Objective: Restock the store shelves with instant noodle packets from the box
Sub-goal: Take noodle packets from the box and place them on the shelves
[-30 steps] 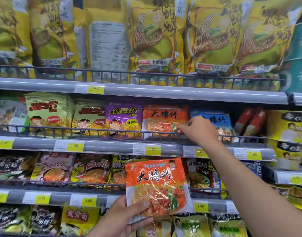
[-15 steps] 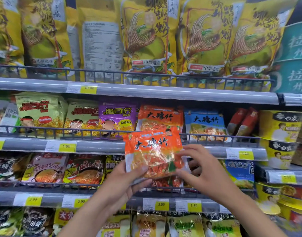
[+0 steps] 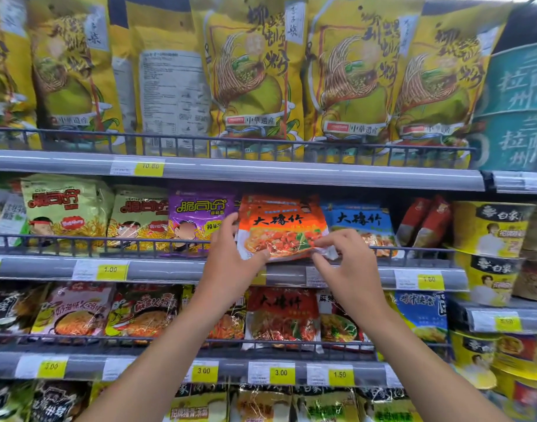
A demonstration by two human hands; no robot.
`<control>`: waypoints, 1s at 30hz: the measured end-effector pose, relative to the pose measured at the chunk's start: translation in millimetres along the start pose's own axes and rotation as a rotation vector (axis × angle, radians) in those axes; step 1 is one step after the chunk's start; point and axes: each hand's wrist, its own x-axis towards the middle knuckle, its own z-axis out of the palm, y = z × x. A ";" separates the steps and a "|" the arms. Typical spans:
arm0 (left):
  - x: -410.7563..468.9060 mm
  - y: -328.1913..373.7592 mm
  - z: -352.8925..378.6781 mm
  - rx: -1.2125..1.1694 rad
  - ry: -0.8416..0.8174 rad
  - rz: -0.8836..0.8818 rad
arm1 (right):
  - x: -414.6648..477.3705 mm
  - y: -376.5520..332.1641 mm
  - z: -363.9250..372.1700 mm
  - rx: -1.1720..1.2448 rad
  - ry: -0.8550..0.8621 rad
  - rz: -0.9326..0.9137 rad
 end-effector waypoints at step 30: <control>31.8 -28.5 20.9 0.851 0.164 0.416 | 28.8 0.4 28.6 -0.478 -0.183 -0.209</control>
